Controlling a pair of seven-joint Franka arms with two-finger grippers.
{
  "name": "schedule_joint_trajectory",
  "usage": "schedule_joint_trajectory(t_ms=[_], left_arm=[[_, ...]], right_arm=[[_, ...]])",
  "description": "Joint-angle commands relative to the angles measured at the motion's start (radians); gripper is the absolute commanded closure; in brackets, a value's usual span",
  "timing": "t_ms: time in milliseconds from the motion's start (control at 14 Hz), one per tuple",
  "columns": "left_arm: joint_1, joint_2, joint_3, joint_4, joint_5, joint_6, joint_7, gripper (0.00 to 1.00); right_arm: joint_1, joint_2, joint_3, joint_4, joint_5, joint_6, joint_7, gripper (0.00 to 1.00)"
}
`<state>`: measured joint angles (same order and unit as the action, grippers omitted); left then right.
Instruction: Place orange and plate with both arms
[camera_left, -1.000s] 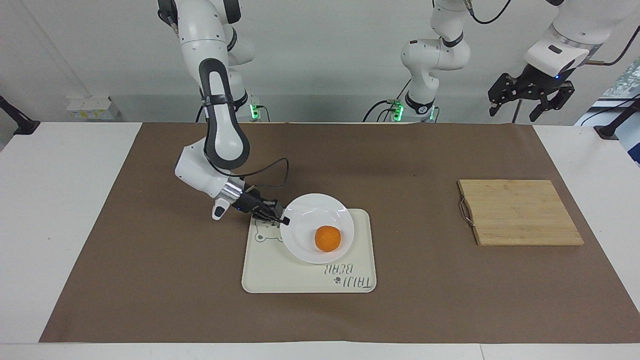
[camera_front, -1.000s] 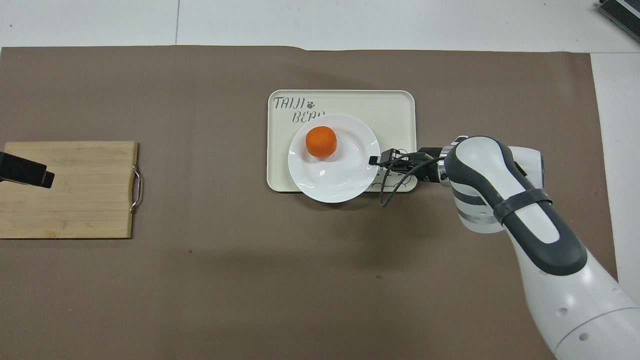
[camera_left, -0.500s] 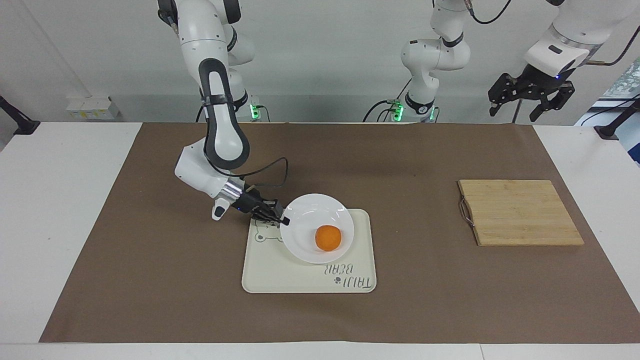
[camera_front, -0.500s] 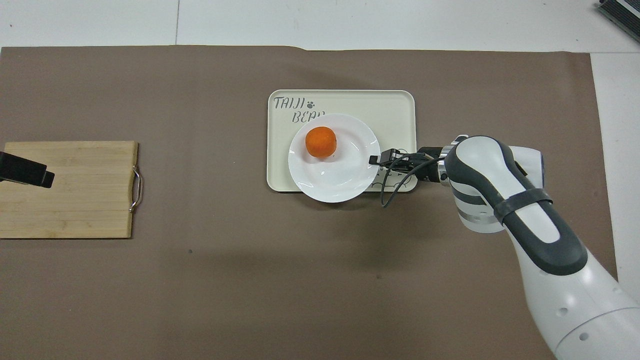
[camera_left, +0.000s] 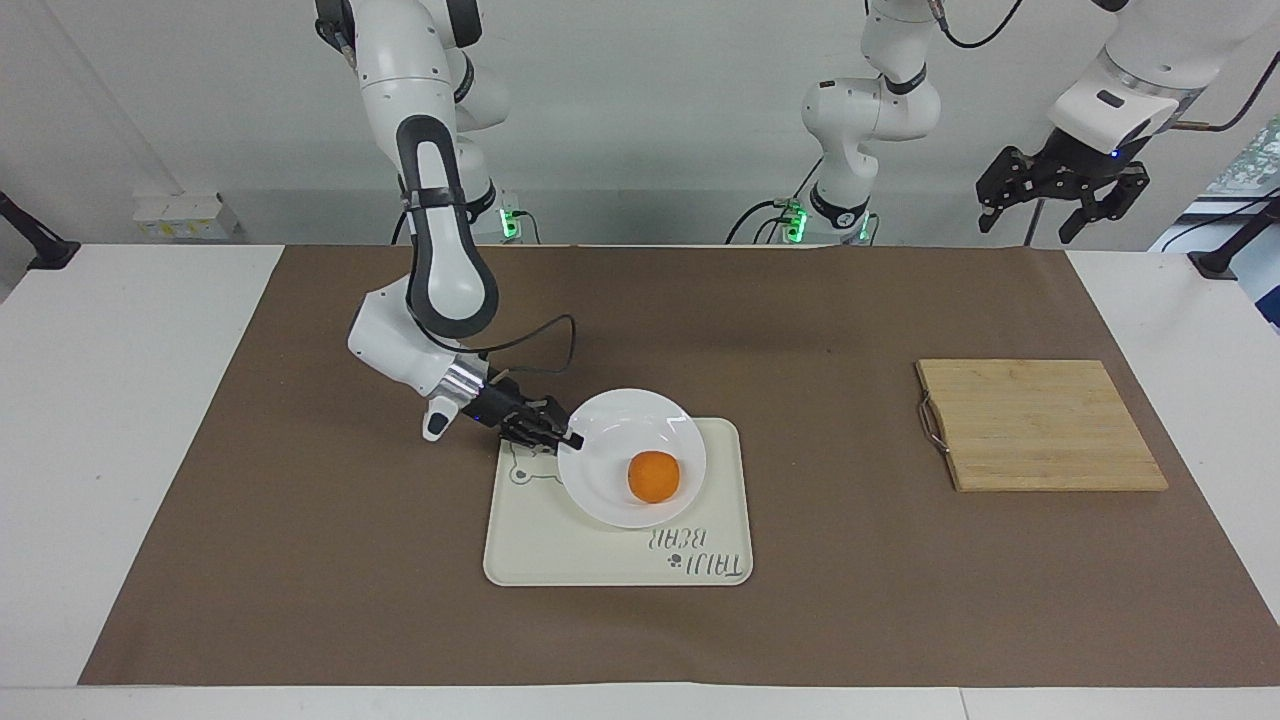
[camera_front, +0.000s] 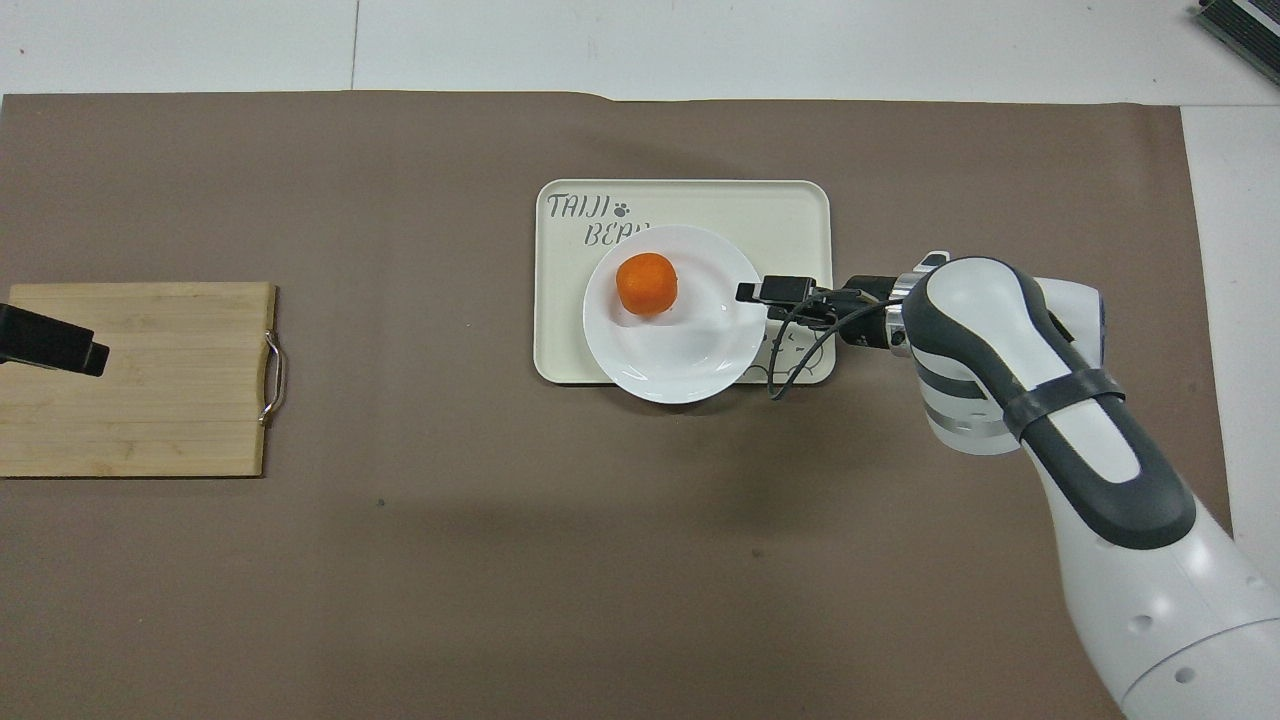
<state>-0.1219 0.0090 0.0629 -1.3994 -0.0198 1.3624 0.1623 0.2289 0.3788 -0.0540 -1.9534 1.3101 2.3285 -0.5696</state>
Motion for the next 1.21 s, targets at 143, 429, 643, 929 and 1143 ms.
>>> schedule_joint_trajectory(t_ms=[143, 429, 643, 929, 1143], left_arm=[[0.014, -0.004, -0.008, 0.008, -0.009, -0.017, 0.013, 0.0], [0.014, -0.004, -0.008, 0.008, -0.009, -0.017, 0.013, 0.0], [0.014, -0.004, -0.008, 0.008, -0.009, -0.017, 0.013, 0.0], [0.014, -0.004, -0.008, 0.008, -0.009, -0.017, 0.013, 0.0], [0.014, -0.004, -0.008, 0.008, -0.009, -0.017, 0.013, 0.0]], right_arm=[[-0.037, -0.008, 0.0, 0.03, -0.105, 0.038, -0.023, 0.0], [-0.063, -0.046, -0.018, 0.036, -0.357, 0.086, -0.01, 0.0], [-0.08, -0.064, -0.044, 0.05, -0.542, 0.08, 0.031, 0.0], [-0.088, -0.13, -0.05, 0.059, -0.881, 0.055, 0.192, 0.0], [-0.086, -0.167, -0.05, 0.115, -1.086, -0.101, 0.385, 0.0]])
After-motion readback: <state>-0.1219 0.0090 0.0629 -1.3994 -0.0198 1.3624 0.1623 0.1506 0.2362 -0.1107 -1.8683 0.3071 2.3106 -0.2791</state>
